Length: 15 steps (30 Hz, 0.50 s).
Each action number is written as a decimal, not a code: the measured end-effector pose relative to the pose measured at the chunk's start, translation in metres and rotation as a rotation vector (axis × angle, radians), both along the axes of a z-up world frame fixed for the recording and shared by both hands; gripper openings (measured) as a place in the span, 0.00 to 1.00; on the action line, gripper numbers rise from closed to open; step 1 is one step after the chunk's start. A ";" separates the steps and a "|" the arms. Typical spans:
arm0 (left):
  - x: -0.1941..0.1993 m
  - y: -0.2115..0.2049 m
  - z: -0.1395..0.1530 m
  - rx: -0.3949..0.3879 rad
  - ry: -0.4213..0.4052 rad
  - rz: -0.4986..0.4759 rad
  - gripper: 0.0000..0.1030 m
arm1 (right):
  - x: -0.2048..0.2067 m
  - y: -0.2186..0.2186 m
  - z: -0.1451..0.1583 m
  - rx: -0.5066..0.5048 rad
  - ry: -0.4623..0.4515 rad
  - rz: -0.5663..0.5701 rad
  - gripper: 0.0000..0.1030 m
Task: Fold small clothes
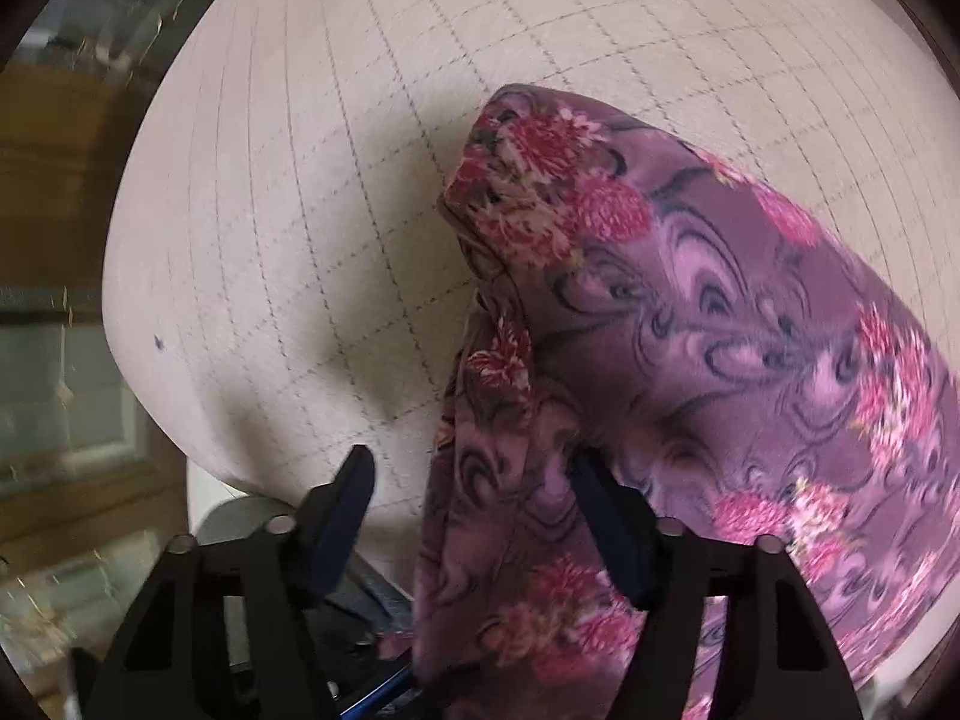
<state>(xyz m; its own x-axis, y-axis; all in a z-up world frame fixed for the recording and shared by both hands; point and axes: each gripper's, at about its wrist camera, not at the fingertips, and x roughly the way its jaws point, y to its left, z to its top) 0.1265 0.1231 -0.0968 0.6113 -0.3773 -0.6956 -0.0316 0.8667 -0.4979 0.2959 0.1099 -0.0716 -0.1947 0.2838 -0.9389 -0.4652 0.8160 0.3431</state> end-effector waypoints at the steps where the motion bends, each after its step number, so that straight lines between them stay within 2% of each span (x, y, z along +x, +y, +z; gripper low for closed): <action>1: 0.000 -0.002 0.000 0.003 0.002 -0.002 0.07 | -0.001 0.000 -0.002 -0.024 -0.014 0.008 0.41; 2: 0.000 -0.004 0.002 0.002 0.001 -0.007 0.07 | -0.002 -0.002 -0.002 -0.049 -0.033 0.014 0.30; 4: -0.004 -0.010 0.011 0.015 -0.009 -0.021 0.07 | -0.003 -0.011 0.004 -0.004 -0.035 -0.002 0.18; 6: -0.008 -0.016 0.025 0.049 -0.033 -0.038 0.07 | -0.005 -0.029 0.017 0.067 -0.042 -0.046 0.16; 10: -0.028 -0.040 0.068 0.124 -0.093 -0.097 0.07 | -0.023 -0.075 0.058 0.295 -0.087 -0.119 0.14; 13: -0.038 -0.075 0.103 0.217 -0.154 -0.172 0.07 | -0.039 -0.124 0.079 0.481 -0.106 -0.195 0.13; 15: -0.045 -0.108 0.122 0.309 -0.202 -0.241 0.07 | -0.045 -0.160 0.086 0.593 -0.096 -0.251 0.13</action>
